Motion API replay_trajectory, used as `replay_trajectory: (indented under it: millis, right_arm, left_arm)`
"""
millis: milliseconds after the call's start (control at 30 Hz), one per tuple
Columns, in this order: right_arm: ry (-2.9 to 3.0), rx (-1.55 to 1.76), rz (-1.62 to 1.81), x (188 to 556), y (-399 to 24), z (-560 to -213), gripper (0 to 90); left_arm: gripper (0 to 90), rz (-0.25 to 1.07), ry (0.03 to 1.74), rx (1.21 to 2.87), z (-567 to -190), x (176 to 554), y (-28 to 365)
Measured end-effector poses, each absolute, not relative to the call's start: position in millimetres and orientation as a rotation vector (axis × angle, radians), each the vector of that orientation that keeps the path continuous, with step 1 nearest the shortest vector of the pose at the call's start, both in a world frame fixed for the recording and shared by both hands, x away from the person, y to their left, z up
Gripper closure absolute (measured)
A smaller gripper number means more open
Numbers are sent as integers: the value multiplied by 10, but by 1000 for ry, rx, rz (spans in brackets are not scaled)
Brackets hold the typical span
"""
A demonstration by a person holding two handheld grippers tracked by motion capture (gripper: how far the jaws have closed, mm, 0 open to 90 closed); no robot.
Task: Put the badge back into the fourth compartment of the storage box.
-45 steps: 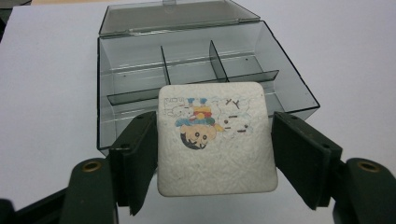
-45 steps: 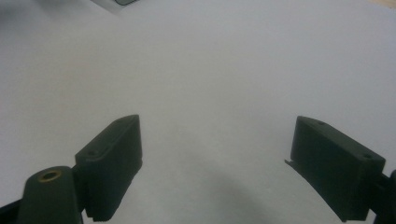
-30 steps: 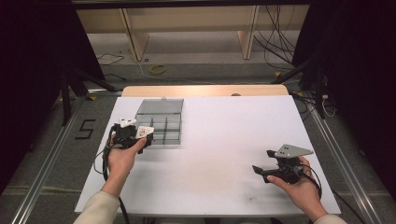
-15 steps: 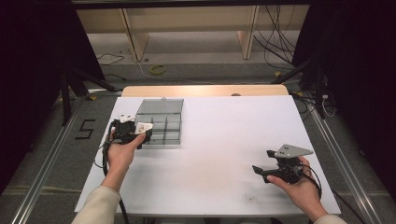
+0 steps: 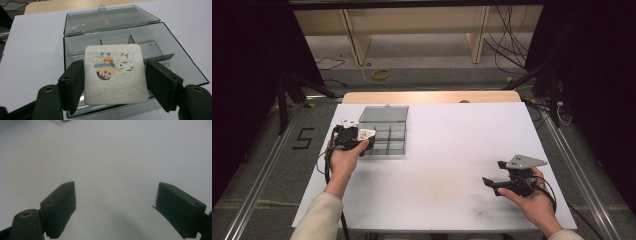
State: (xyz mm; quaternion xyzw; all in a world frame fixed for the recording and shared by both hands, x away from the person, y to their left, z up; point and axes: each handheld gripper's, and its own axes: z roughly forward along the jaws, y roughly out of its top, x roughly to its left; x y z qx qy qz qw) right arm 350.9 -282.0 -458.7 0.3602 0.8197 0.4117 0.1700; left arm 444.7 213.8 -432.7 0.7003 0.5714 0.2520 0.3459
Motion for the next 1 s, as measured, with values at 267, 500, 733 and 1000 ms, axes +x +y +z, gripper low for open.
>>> replay_trajectory:
  millis: [267,500,733,1000]
  right_arm:
    - [2330,1024,1170,3509,-2819,-4587,172]
    - [2330,1025,1170,3509,-2818,-4588,173]
    - [2332,1024,1169,3511,-2818,-4591,172]
    - [2333,1024,1169,3512,-2818,-4593,172]
  left_arm:
    - [328,658,1484,1831,-4385,4521,2148]
    - [328,660,1486,1848,-4421,4563,2155]
    - [328,667,1486,1858,-4445,4593,2155]
    - [328,672,1490,1869,-4470,4621,2160]
